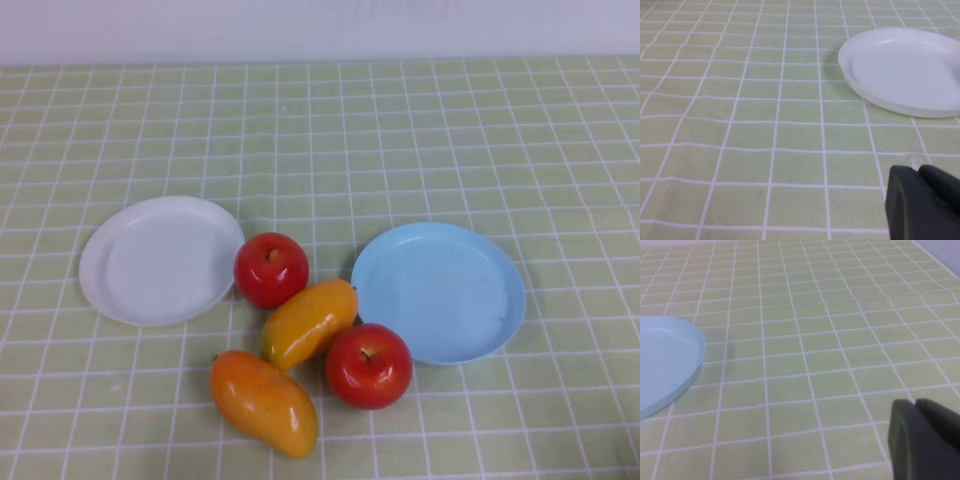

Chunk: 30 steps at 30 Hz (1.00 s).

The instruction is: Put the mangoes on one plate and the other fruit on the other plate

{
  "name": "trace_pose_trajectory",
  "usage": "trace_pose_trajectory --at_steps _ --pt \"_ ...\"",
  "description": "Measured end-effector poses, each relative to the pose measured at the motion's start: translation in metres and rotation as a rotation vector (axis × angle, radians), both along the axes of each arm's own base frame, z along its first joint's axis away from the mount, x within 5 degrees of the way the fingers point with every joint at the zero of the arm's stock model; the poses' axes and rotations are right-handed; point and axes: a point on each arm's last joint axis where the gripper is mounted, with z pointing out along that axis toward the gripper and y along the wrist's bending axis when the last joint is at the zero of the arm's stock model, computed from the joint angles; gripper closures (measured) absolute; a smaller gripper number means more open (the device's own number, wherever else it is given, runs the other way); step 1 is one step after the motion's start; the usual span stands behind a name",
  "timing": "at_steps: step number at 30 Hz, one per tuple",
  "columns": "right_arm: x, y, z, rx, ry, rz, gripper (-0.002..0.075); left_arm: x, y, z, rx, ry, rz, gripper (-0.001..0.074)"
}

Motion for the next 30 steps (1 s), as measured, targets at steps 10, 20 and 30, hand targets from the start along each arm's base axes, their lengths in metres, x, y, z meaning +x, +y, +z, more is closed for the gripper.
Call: trace_pose_trajectory --at_steps 10,20,30 --pt "0.0 0.0 0.0 0.0 0.0 0.0 0.0743 0.0 0.0 0.0 0.0 0.0 0.0 0.0733" --pt "0.0 0.0 0.0 0.0 0.0 0.0 0.0743 0.0 0.0048 0.0003 0.141 -0.002 0.011 0.0733" --pt "0.0 0.0 0.0 0.0 0.0 0.0 0.0743 0.0001 0.006 0.0005 0.177 -0.004 0.014 0.0733"
